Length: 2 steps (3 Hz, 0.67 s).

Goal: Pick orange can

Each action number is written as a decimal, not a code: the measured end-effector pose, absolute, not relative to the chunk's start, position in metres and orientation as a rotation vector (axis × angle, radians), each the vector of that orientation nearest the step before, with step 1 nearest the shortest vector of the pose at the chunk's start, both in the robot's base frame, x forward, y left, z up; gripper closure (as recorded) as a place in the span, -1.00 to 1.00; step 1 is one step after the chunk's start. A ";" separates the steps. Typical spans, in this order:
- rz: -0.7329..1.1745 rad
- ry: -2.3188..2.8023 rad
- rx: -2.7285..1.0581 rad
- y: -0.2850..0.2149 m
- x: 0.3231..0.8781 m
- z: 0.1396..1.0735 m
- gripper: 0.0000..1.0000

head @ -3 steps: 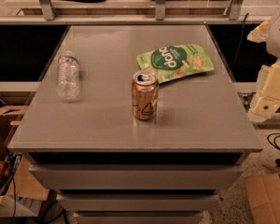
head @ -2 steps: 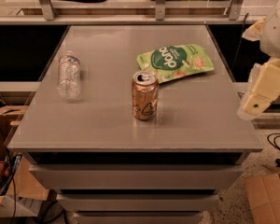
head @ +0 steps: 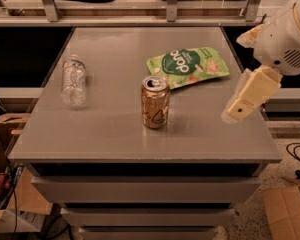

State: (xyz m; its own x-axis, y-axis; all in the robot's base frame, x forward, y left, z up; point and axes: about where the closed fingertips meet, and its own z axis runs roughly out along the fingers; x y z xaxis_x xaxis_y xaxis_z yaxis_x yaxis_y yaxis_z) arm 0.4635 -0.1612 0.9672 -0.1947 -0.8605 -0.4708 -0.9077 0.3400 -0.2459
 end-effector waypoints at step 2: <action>0.356 1.890 -1.403 -0.128 0.482 0.937 -1.00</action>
Offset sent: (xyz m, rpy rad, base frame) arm 0.0298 0.0491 -0.0518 0.4749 -0.0928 0.0696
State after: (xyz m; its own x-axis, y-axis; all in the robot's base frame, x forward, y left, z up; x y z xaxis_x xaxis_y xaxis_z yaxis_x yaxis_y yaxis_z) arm 0.4816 -0.1280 0.9368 -0.1256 -0.7035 -0.6995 -0.9098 0.3629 -0.2016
